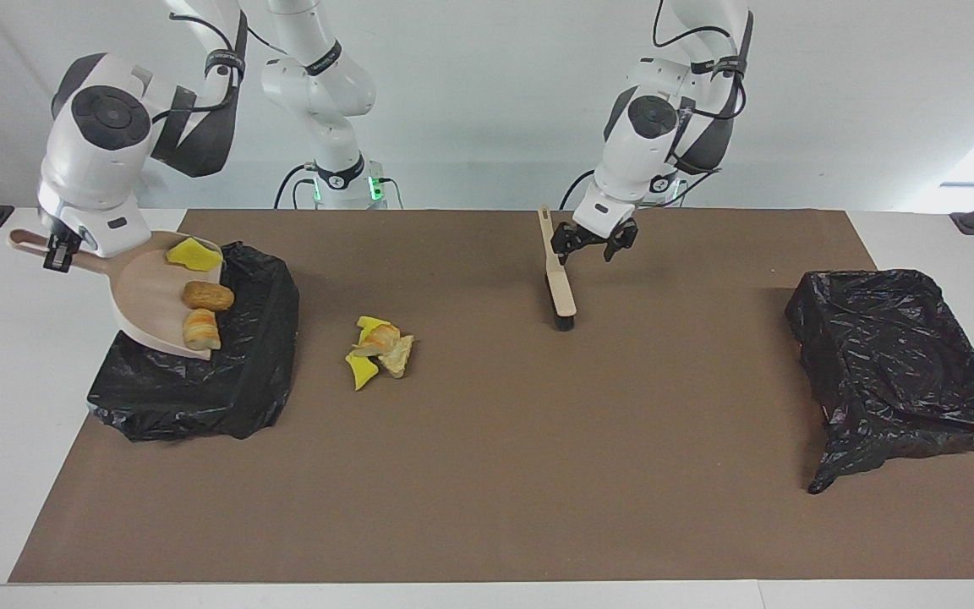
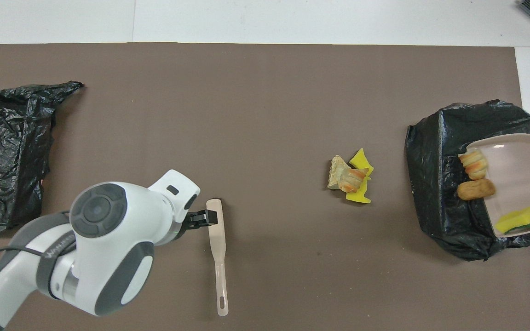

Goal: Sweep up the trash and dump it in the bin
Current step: 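Tip the dustpan over the black bag with the right gripper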

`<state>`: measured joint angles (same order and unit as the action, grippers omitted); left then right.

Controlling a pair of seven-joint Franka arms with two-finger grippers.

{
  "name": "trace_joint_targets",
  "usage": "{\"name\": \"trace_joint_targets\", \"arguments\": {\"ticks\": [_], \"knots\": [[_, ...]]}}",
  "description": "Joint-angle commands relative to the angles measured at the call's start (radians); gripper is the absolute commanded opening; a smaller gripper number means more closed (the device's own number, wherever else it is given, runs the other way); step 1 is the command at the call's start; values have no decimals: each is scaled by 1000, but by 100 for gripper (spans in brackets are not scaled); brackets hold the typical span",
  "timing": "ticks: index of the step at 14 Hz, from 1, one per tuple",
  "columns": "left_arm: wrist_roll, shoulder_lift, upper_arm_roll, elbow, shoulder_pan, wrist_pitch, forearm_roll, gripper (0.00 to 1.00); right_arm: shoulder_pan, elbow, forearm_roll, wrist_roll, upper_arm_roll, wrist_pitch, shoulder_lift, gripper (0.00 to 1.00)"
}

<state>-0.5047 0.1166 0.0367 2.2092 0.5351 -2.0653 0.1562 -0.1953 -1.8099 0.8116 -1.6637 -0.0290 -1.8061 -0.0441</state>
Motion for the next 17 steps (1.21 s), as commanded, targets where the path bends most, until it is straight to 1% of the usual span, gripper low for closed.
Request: {"name": "trace_joint_targets", "arguments": {"ticks": [1, 3, 4, 5, 7, 9, 12, 13, 14, 15, 16, 17], "knots": [[93, -104, -9, -204, -90, 144, -17, 100, 25, -57, 67, -39, 3, -1, 38, 0], [144, -118, -8, -285, -142, 203, -18, 100, 59, -57, 121, -38, 3, 10, 38, 0], [167, -120, -8, -321, -185, 235, -30, 100, 74, -48, 162, -27, 3, 25, 35, 0], [223, -121, -8, -354, -223, 278, -53, 100, 82, -40, 184, -16, 3, 46, 32, 0], [357, -117, -8, -416, -305, 367, -58, 100, 106, -37, 221, 8, 3, 77, 33, 0], [437, -109, -8, -450, -372, 410, -60, 100, 157, -17, 257, 33, -2, 164, 32, 0], [477, -124, -3, -525, -382, 462, -134, 100, 236, 0, 262, 67, -2, 302, 41, 0], [479, -139, -3, -552, -394, 479, -141, 100, 238, -5, 264, 77, -2, 313, 47, 0], [491, -167, -3, -589, -409, 516, -142, 100, 223, -11, 264, 81, -2, 298, 47, 0], [535, -185, -3, -629, -425, 551, -139, 100, 211, -20, 264, 81, 6, 259, 47, 0], [555, -193, -3, -649, -443, 560, -136, 100, 197, -23, 276, 78, 6, 231, 47, 0], [558, -190, -3, -651, -445, 556, -129, 100, 198, -25, 317, 79, 5, 228, 40, 0]]}}
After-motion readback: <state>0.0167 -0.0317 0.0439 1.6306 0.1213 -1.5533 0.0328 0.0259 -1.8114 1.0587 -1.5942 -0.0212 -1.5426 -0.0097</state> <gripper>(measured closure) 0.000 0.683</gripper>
